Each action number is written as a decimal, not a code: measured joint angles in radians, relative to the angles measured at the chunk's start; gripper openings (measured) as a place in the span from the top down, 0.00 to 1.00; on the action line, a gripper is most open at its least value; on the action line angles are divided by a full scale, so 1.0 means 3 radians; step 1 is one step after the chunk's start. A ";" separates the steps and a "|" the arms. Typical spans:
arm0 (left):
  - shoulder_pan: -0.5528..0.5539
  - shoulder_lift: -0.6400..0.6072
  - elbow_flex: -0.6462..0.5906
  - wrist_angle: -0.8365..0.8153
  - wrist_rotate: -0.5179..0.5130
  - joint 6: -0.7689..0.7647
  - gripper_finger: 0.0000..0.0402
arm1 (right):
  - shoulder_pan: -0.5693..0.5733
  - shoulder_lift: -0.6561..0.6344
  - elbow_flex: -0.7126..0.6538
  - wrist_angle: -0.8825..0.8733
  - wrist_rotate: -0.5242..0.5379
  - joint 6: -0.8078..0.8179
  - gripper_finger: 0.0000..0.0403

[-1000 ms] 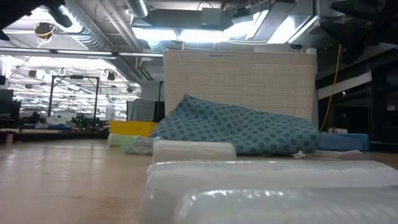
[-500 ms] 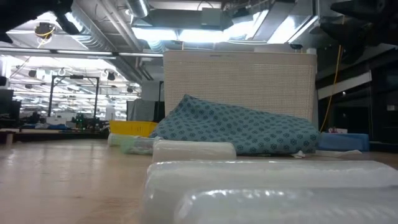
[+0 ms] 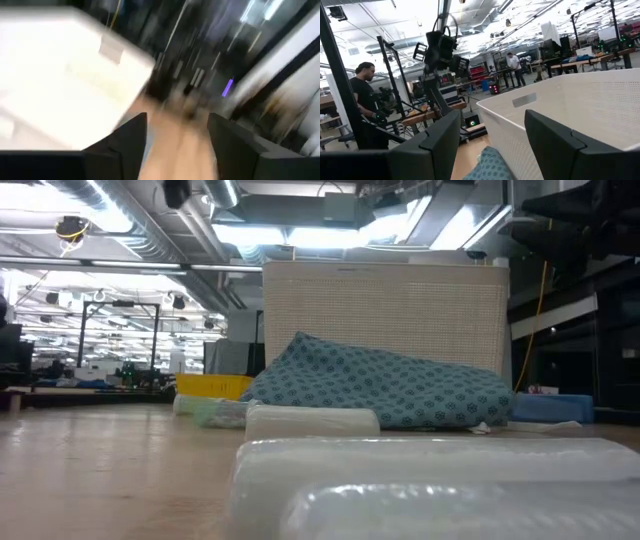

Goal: Pick & place medical supplies in basket/bin
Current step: Put the top white gauze into the orange bin

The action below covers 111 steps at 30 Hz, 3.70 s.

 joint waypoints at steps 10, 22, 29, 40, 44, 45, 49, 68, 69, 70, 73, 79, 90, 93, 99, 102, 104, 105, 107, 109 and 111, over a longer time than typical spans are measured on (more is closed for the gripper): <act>-0.0901 0.1256 0.1168 -0.1533 -0.0451 0.0578 0.41 | 0.0001 0.0000 0.0000 -0.0083 0.0000 0.0001 0.44; -0.1821 0.2362 0.1290 -0.1287 -0.0803 0.0119 0.41 | 0.0001 0.0000 0.0000 -0.0238 0.0000 0.0003 0.44; -0.1977 0.2826 0.1290 -0.0443 -0.0807 -0.0326 0.41 | 0.0001 -0.0001 0.0000 -0.0360 0.0025 0.0085 0.44; -0.1958 0.3202 0.1290 -0.0321 -0.0793 -0.0533 0.41 | 0.0001 0.0000 0.0000 -0.0487 0.0024 0.0179 0.44; -0.1947 0.3273 0.1290 -0.0312 -0.0786 -0.0641 0.41 | 0.0001 0.0000 0.0000 -0.0489 0.0025 0.0179 0.44; -0.1947 0.3294 0.1290 -0.0313 -0.0805 -0.0646 0.41 | 0.0001 0.0000 0.0000 -0.0494 0.0025 0.0178 0.44; -0.1954 0.3372 0.1290 -0.0252 -0.0860 -0.0647 0.41 | 0.0001 -0.0001 0.0000 -0.0521 0.0024 0.0212 0.44; -0.2017 0.3588 0.1287 -0.0309 -0.0920 -0.0674 0.41 | 0.0001 -0.0001 0.0000 -0.0686 -0.0007 0.0365 0.44; -0.2023 0.3615 0.1283 -0.0339 -0.0924 -0.0674 0.41 | 0.0001 0.0000 0.0000 -0.0686 -0.0013 0.0366 0.44; -0.2022 0.3643 0.1285 -0.0321 -0.0924 -0.0674 0.41 | 0.0001 0.0000 0.0000 -0.0688 -0.0013 0.0368 0.44; -0.2043 0.3702 0.1287 -0.0328 -0.0883 -0.0679 0.41 | 0.0001 -0.0001 0.0000 -0.0711 -0.0011 0.0450 0.44; -0.2069 0.3813 0.1287 -0.0307 -0.0847 -0.0759 0.41 | 0.0001 0.0000 0.0000 -0.0787 -0.0012 0.0618 0.44; -0.2122 0.3934 0.1300 -0.0362 -0.0746 -0.1052 0.48 | 0.0001 0.0000 0.0000 -0.0815 -0.0010 0.0642 0.44; -0.2123 0.3937 0.1300 -0.0372 -0.0725 -0.1172 0.56 | 0.0001 0.0000 0.0000 -0.0813 -0.0008 0.0641 0.44; -0.2123 0.3926 0.1293 -0.0390 -0.0420 -0.1346 0.78 | 0.0001 0.0000 0.0000 -0.0811 -0.0001 0.0641 0.44; -0.2128 0.3904 0.1288 -0.0369 -0.0207 -0.1449 0.87 | 0.0001 0.0000 0.0000 -0.0811 -0.0001 0.0641 0.44; -0.2148 0.3886 0.1284 -0.0310 -0.0058 -0.1468 0.90 | 0.0001 0.0000 0.0000 -0.0811 -0.0001 0.0641 0.44; -0.2154 0.3854 0.1279 -0.0292 -0.0021 -0.1466 0.90 | 0.0001 -0.0001 0.0000 -0.0811 -0.0001 0.0641 0.44; -0.2164 0.3783 0.1272 -0.0191 0.0011 -0.1465 0.90 | 0.0001 0.0000 0.0000 -0.0812 -0.0001 0.0627 0.44; -0.2161 0.3669 0.1280 -0.0071 -0.0004 -0.1464 0.88 | 0.0001 0.0000 0.0000 -0.0831 -0.0002 0.0616 0.44; -0.2148 0.3549 0.1284 -0.0044 -0.0033 -0.1476 0.86 | 0.0001 0.0000 0.0000 -0.0854 -0.0001 0.0617 0.44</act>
